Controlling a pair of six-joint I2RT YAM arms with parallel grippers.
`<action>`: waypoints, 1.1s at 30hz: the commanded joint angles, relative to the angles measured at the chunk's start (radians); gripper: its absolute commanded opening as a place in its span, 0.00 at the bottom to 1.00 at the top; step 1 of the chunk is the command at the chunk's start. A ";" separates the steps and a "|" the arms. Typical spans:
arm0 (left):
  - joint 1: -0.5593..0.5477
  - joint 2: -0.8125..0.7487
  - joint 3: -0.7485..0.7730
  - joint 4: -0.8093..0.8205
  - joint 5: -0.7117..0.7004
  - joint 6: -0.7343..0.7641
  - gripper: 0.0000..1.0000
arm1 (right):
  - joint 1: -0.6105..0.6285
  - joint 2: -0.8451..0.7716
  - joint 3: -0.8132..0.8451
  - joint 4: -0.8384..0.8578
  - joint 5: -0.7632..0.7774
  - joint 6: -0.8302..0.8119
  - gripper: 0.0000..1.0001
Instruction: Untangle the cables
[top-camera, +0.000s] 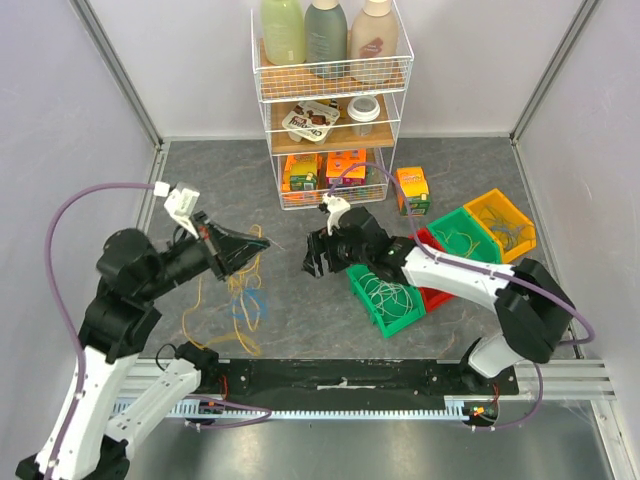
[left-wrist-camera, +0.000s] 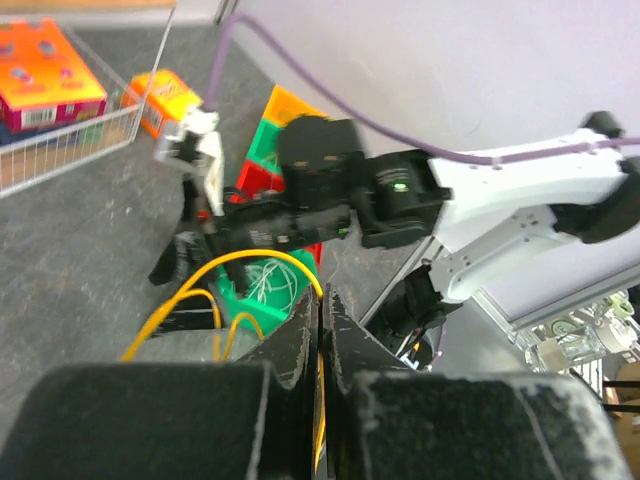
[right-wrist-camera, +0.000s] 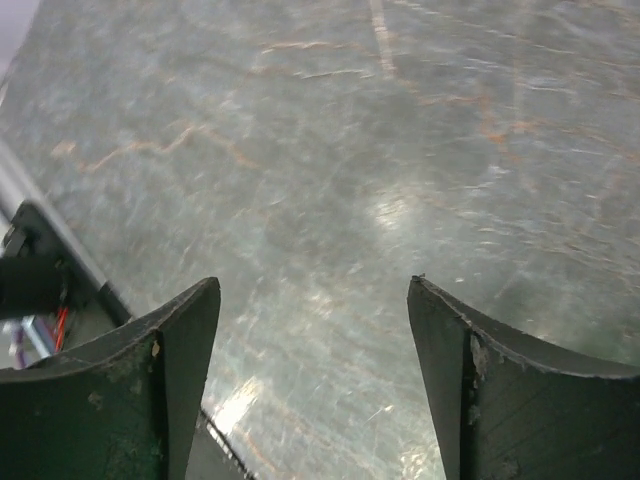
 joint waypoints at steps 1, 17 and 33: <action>-0.001 0.077 0.029 -0.088 -0.032 0.040 0.02 | 0.030 -0.149 -0.084 0.162 -0.113 -0.115 0.85; -0.002 0.146 0.027 -0.030 0.004 -0.005 0.02 | 0.043 -0.257 -0.075 0.336 -0.013 -0.058 0.86; -0.001 0.148 0.020 -0.005 0.066 -0.034 0.02 | 0.133 -0.188 -0.006 0.433 0.017 -0.017 0.42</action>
